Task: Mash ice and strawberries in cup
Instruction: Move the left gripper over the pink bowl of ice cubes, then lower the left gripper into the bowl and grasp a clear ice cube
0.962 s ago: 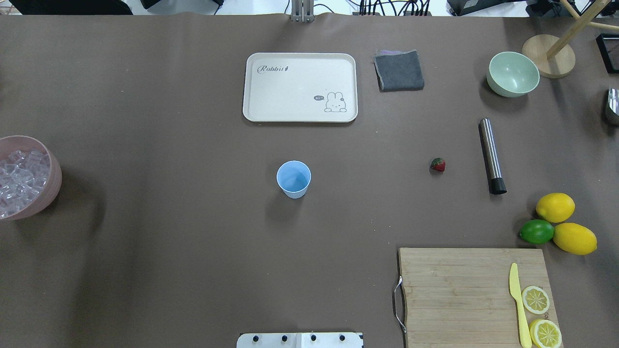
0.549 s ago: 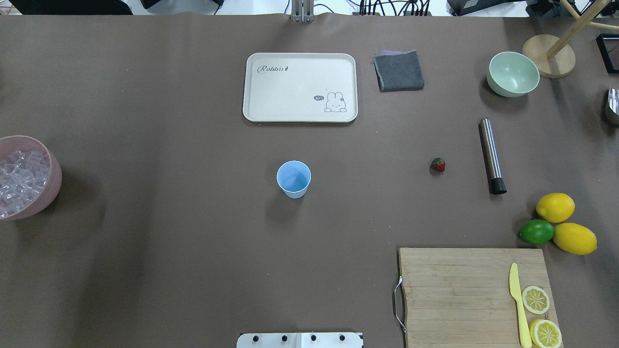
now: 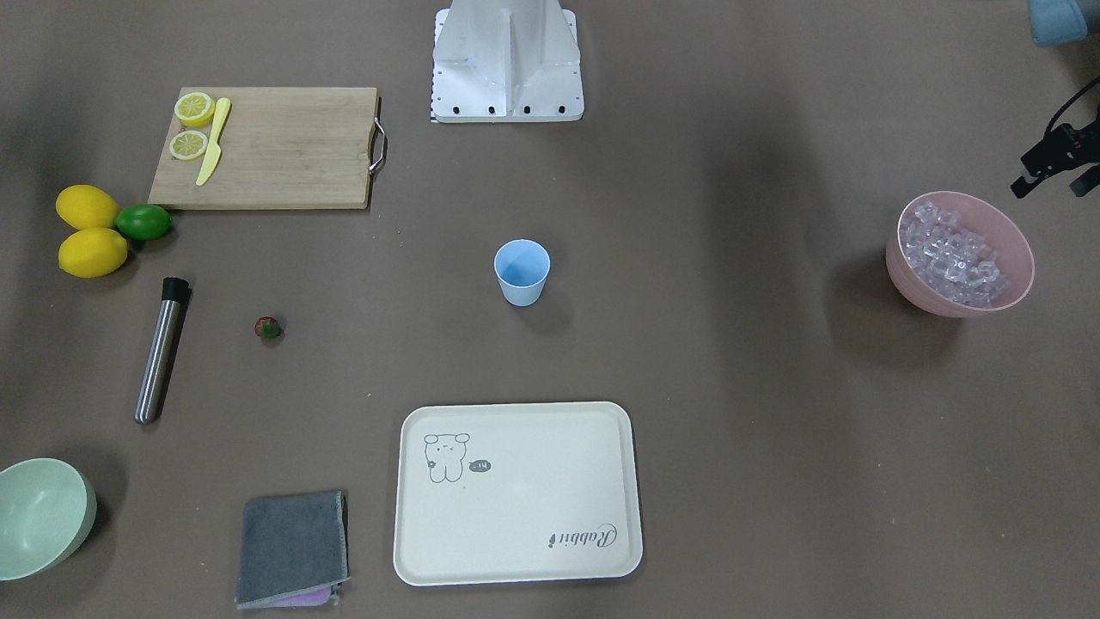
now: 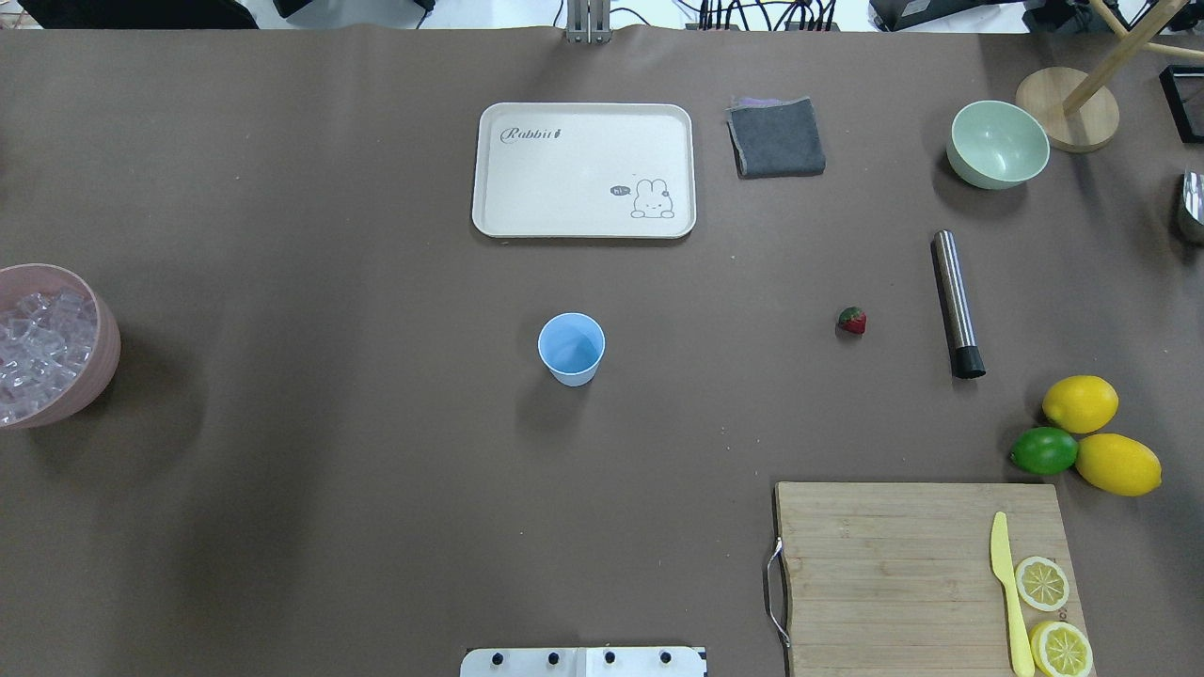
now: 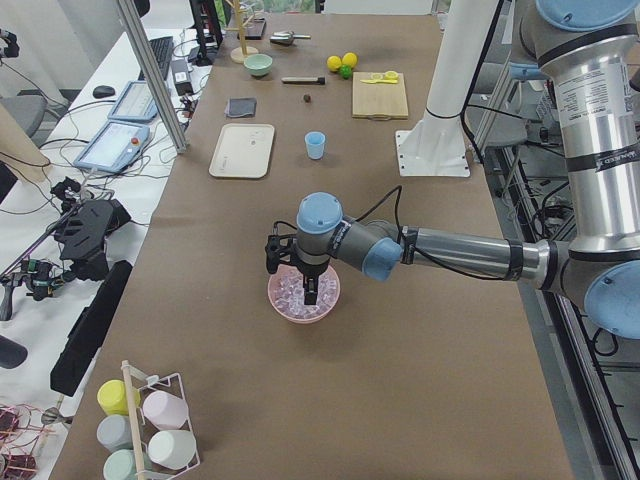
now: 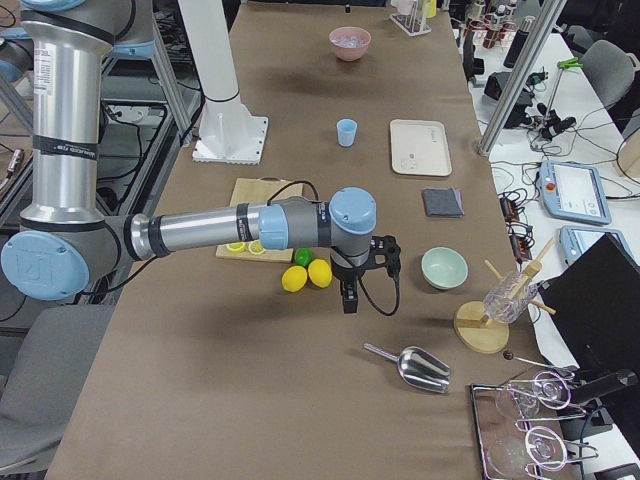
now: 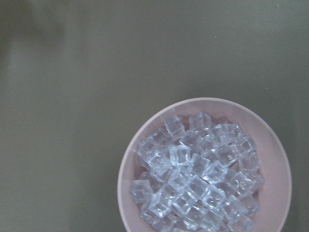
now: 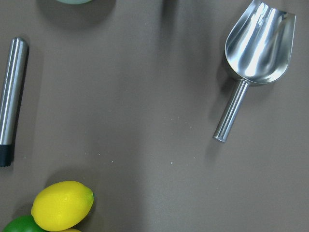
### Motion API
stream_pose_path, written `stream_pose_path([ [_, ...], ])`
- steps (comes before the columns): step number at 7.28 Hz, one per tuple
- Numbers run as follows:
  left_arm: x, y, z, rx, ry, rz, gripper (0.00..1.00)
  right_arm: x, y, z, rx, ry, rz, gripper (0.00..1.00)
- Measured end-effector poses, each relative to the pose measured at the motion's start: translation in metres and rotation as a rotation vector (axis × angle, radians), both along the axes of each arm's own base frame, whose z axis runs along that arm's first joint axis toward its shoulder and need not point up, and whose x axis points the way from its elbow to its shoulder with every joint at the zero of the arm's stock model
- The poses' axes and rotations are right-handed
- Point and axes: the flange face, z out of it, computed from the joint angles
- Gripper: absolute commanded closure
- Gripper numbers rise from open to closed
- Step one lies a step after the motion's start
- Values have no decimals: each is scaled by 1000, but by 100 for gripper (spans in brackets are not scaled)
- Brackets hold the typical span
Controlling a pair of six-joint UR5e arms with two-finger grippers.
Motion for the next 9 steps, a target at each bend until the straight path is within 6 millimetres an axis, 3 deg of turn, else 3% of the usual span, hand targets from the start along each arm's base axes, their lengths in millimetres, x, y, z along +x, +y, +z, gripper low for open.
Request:
stream_pose_path([
  [3,50,8,5,-82,-28,-58,4,-1,0,0,4,1,-3,0],
  [7,78,27,28,-182,-32,-64,7,-1,-1,-4,13,2,-4,0],
  [9,95,34,32,-195,-40,-29,19,0,0,-5,15,2,-4,0],
])
